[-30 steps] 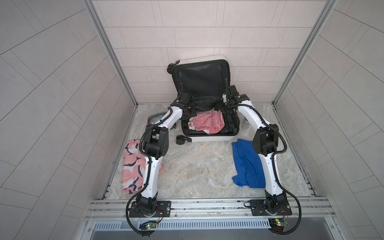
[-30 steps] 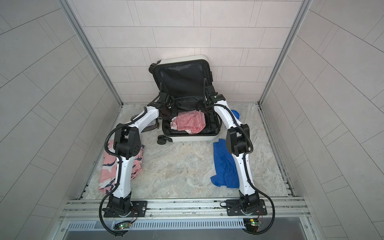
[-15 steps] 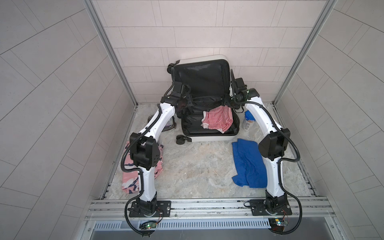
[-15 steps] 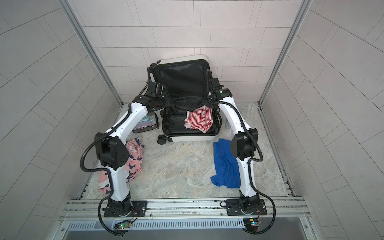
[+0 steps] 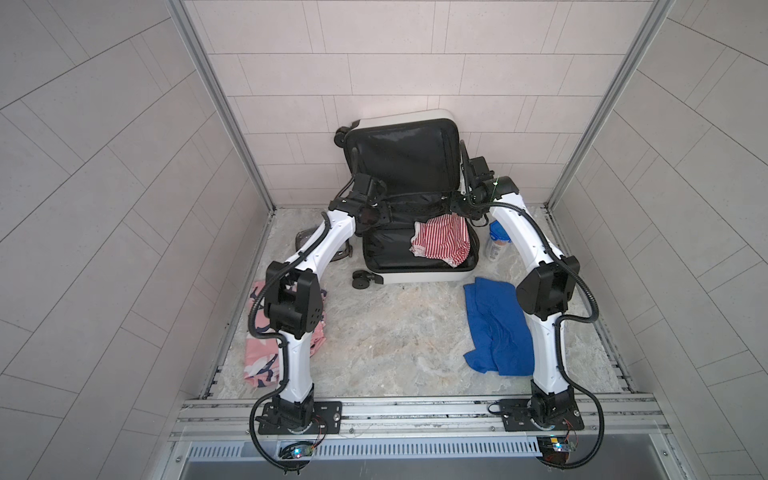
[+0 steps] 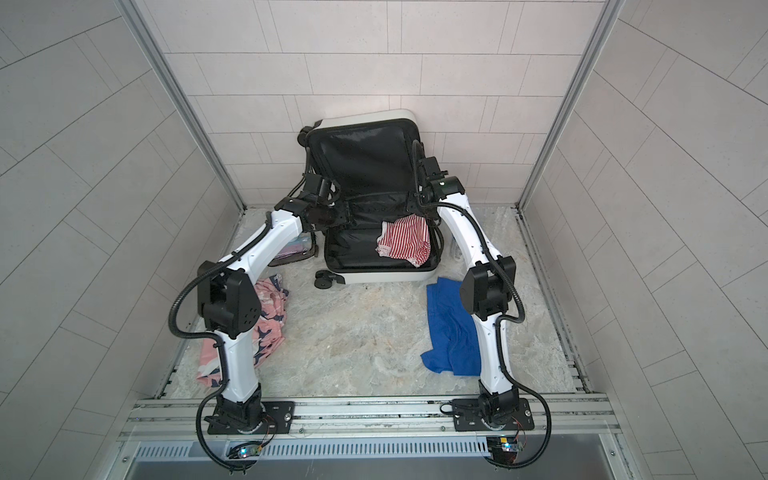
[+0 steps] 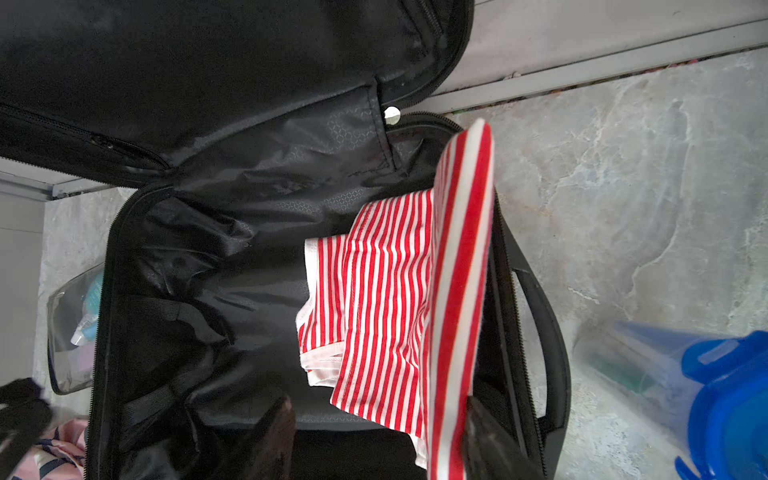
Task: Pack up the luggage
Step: 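Lower the shirt into the suitcase and open both grippers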
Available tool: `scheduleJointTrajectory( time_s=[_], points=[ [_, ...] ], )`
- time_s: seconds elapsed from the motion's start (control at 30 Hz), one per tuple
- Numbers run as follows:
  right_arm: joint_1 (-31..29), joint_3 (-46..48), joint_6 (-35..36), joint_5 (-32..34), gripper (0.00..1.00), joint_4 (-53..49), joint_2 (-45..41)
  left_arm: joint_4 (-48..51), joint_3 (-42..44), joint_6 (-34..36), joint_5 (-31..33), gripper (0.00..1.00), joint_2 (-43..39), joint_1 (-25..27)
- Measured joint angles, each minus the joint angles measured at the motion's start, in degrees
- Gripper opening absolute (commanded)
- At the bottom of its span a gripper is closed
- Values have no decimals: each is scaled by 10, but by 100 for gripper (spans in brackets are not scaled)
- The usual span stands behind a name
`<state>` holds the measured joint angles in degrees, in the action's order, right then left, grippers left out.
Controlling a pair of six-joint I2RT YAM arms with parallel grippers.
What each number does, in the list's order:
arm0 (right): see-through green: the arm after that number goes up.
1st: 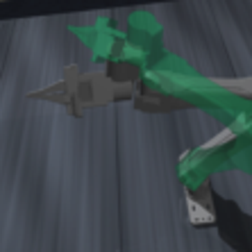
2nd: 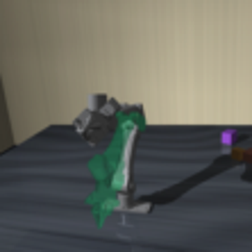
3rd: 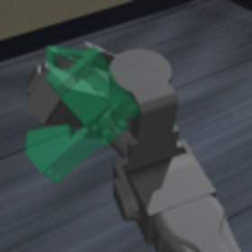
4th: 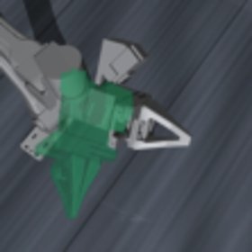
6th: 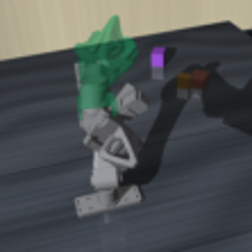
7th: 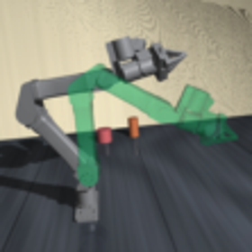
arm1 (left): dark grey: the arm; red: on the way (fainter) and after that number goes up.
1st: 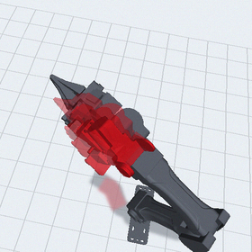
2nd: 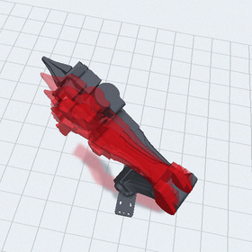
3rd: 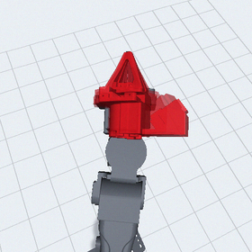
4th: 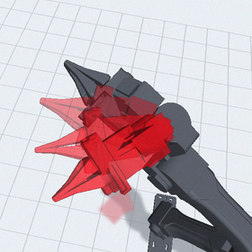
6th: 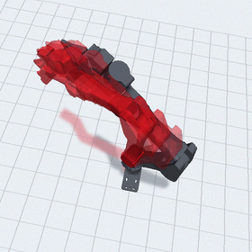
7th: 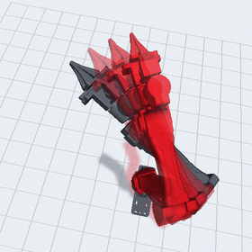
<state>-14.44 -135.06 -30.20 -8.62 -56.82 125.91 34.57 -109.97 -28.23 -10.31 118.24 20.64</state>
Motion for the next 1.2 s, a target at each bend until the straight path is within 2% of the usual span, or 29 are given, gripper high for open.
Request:
scheduleJointTrajectory(
  time_s=[0.17,0.37,0.87,1.0,1.2],
  points=[
    [1,0,0,0,65,-1,1,12,-70,4,-21,68,102,36],
    [1,0,0,-3,65,-1,1,20,-117,7,-34,69,184,59],
    [1,4,0,-15,66,0,1,17,-193,2,-58,66,264,59],
    [1,4,0,-16,65,0,4,12,-193,-5,-68,55,276,63],
    [2,5,0,-16,65,0,12,-2,-193,-11,-82,18,283,69]
  ],
)
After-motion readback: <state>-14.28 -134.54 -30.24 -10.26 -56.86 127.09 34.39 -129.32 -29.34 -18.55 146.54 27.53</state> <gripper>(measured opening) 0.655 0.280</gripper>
